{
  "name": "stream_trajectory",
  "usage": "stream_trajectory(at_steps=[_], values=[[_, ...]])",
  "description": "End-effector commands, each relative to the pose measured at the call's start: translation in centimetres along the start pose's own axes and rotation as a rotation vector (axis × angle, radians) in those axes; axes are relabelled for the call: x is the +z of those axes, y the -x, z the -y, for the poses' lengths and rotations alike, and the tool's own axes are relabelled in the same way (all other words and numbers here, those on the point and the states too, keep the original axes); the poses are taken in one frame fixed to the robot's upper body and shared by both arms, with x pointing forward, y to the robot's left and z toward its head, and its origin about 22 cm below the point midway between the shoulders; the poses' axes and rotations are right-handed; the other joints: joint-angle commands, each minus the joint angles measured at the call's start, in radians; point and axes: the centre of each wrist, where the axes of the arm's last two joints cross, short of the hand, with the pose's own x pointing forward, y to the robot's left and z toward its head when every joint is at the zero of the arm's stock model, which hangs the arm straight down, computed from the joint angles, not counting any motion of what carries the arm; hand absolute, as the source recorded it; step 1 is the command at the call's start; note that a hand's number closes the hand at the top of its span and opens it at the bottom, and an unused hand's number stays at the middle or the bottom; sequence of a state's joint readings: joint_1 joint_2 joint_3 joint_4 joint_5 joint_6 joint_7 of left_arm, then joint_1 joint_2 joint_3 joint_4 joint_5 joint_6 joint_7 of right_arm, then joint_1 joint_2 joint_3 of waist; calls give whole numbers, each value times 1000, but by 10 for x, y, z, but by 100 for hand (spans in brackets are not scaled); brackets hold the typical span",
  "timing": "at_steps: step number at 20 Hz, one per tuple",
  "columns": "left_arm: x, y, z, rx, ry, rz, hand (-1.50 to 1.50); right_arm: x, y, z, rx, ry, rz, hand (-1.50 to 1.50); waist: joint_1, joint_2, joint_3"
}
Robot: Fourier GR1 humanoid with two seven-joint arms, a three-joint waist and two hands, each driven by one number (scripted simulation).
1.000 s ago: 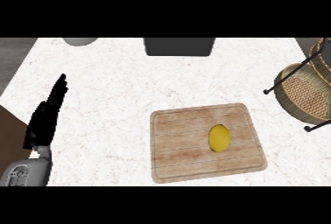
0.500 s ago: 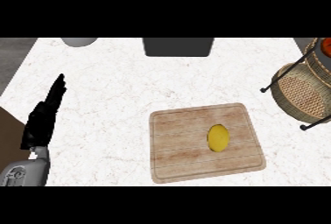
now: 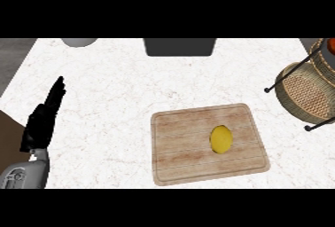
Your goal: Pick the tomato from the cutting board and place it in the tiered basket
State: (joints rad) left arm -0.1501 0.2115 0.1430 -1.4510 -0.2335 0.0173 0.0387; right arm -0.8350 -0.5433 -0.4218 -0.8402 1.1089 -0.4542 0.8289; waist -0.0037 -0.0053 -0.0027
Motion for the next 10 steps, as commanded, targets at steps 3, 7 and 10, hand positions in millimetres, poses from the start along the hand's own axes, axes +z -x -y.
stream_trajectory(at_steps=[3, 7, 10], values=[[-8, -3, -19, -3, -26, -23, 0, 2, 7, 39, -56, 105, -62, -150, -17, -3, 2], [-6, 0, -6, 8, -30, -28, 0, 0, 5, 85, -142, 64, -156, -150, -38, -8, 1], [-1, 2, -9, 3, -31, -33, 0, 22, 41, 95, -156, 28, -179, -150, -50, -13, 1]])
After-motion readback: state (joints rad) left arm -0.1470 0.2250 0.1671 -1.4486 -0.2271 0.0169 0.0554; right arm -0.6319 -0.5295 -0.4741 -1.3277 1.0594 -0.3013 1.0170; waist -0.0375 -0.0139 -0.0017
